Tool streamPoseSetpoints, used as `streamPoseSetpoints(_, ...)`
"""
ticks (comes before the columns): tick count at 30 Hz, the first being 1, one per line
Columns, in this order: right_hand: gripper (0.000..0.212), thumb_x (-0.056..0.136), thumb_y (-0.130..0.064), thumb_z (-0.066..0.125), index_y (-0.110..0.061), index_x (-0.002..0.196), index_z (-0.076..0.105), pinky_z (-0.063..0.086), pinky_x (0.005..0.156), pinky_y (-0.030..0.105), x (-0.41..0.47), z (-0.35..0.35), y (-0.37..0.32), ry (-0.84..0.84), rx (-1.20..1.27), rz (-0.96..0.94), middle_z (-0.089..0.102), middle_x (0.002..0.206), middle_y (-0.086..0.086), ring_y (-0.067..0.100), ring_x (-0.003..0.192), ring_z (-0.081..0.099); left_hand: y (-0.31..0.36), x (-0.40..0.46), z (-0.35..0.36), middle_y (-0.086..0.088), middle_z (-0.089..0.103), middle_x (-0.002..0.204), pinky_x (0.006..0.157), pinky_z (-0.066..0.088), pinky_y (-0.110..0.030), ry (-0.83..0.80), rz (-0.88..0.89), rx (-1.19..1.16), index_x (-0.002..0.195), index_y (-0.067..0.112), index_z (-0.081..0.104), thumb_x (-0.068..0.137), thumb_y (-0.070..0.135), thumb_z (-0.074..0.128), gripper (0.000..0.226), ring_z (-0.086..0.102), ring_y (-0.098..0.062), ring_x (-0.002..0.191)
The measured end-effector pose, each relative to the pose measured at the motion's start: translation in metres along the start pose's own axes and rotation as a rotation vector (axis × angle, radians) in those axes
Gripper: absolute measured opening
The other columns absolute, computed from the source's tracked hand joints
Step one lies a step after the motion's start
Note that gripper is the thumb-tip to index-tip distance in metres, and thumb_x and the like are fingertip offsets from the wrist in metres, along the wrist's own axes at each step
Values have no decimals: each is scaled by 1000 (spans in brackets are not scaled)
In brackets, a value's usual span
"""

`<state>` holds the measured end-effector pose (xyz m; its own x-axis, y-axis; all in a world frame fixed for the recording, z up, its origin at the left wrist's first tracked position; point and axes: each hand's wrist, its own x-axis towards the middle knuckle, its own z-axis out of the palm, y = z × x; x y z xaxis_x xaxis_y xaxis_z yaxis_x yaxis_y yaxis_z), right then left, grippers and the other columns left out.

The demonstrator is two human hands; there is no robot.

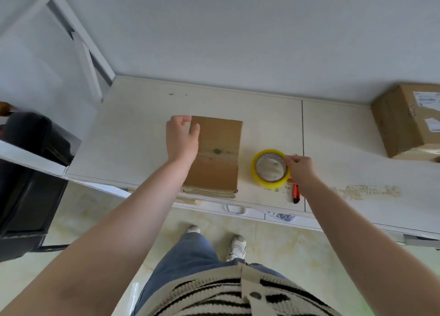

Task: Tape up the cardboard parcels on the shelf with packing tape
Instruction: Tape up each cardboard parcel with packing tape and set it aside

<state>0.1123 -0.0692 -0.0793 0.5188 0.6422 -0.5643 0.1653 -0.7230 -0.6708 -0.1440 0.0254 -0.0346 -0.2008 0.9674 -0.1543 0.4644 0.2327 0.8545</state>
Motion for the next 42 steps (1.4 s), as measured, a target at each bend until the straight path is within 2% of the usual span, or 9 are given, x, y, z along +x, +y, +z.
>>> streamPoseSetpoints(4,38,99,-19,49,-5,135,56,42,97,38,-14,17,-17,131,-286,-84,57,132,17,34,121,52,-23,0,-10,-7,44,148,100,39,-32,-162,-145,153,144,10,40,98,41,56,57,47,-25,132)
streamPoseSetpoints(6,41,100,-21,48,-9,139,53,38,102,33,-35,30,-38,179,-224,-204,52,142,12,30,130,48,-27,1,-7,-8,42,151,106,39,-39,-291,-195,157,148,10,34,96,51,54,70,46,-28,134)
streamPoseSetpoints(11,41,103,-33,42,-1,124,57,38,80,34,-77,91,-71,-34,-255,-240,62,120,18,35,116,55,-31,0,-3,-9,58,130,83,43,-32,-408,-191,205,133,8,44,96,51,54,58,57,-31,116)
streamPoseSetpoints(18,34,104,-28,39,-1,113,57,36,74,31,-68,125,-66,63,-88,-141,63,110,20,35,103,58,-38,2,-6,-5,57,97,72,42,-36,-435,-57,335,116,5,43,95,55,53,55,62,-33,100)
streamPoseSetpoints(25,36,104,-31,42,0,112,58,37,74,31,-60,125,-62,20,-122,-149,64,109,20,35,103,59,-37,5,-6,-13,60,123,78,43,-33,-469,-73,337,124,7,41,87,51,68,64,60,-34,112)
streamPoseSetpoints(28,29,104,-33,42,-8,103,57,36,72,30,-59,125,-59,19,-126,-170,62,91,8,29,91,57,-32,4,-2,-18,24,159,105,38,-39,-429,-11,360,154,8,9,88,45,69,97,34,-33,143)
streamPoseSetpoints(31,34,105,-34,40,-5,113,56,33,73,28,-61,125,-59,7,-137,-176,58,95,5,26,94,55,-25,1,7,-17,-20,162,124,5,-45,-336,267,592,155,8,-15,91,54,59,108,-7,-29,152)
streamPoseSetpoints(35,40,106,-36,36,-3,119,55,32,75,27,-60,122,-60,-37,-164,-149,59,103,10,28,105,57,-29,-1,19,-18,-22,161,122,-1,-51,-334,512,880,153,1,-16,100,58,31,91,-16,-33,150)
streamPoseSetpoints(42,43,106,-36,34,-1,120,55,32,75,28,-57,120,-60,-57,-189,-147,62,116,19,33,110,57,-28,4,25,-16,-32,158,119,-14,-53,-366,573,1023,150,2,-23,103,52,19,81,-27,-31,147)
